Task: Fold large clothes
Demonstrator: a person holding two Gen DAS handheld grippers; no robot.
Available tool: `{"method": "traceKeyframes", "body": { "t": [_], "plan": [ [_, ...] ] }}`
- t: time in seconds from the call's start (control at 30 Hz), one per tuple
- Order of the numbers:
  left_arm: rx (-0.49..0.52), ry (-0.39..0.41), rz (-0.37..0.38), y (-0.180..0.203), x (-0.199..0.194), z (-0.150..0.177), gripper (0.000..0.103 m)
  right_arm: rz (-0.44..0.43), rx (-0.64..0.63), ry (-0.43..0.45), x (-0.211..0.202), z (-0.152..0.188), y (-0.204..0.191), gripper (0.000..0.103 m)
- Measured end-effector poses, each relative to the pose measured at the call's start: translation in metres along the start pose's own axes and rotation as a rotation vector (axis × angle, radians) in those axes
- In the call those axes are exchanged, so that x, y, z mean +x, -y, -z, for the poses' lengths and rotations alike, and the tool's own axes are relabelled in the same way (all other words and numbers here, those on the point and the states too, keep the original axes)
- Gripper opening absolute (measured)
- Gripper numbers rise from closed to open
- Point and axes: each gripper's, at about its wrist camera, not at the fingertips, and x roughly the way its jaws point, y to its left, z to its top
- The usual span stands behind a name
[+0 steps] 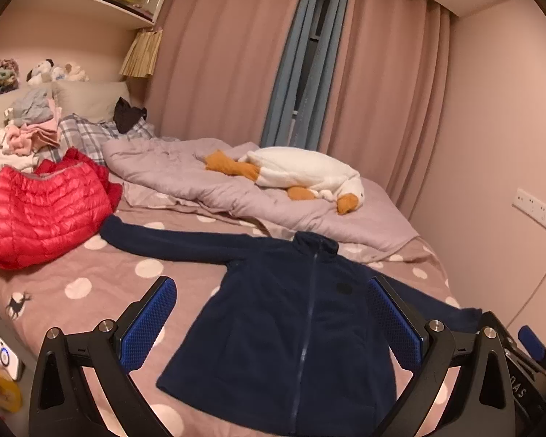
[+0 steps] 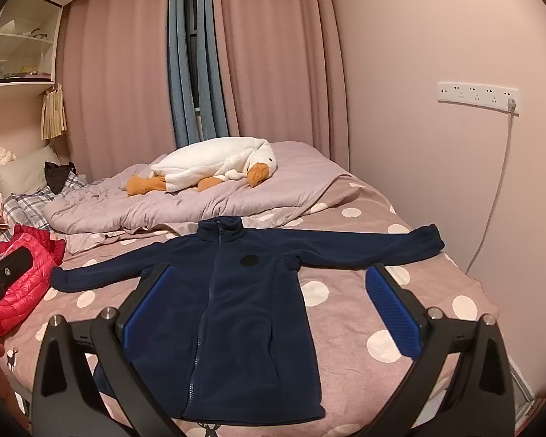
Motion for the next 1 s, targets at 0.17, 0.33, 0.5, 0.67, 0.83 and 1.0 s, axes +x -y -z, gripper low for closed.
{"method": "traceKeyframes", "body": {
  "t": [0.17, 0.33, 0.5, 0.67, 0.83, 1.0],
  "plan": [
    [-0.009, -0.003, -0.004, -0.003, 0.002, 0.000, 0.103, 0.003, 0.000, -0.001, 0.001, 0.001, 0.000, 0.103],
    [-0.007, -0.020, -0.014, -0.001, 0.007, 0.001, 0.103, 0.000, 0.004, -0.012, 0.004, 0.003, 0.000, 0.103],
    [-0.002, -0.022, -0.004, -0.003, 0.009, 0.002, 0.103, 0.004, 0.012, -0.018, 0.008, 0.003, 0.004, 0.103],
    [0.008, -0.027, -0.016, -0.001, 0.012, 0.004, 0.103, 0.002, 0.027, -0.021, 0.010, 0.005, 0.007, 0.103],
    [0.016, -0.019, -0.017, 0.002, 0.008, 0.006, 0.103, 0.000, 0.033, -0.015, 0.010, 0.006, 0.007, 0.103],
    [0.006, -0.003, -0.021, 0.003, 0.007, 0.007, 0.103, -0.021, 0.034, -0.010, 0.009, 0.006, 0.003, 0.103]
  ]
}}
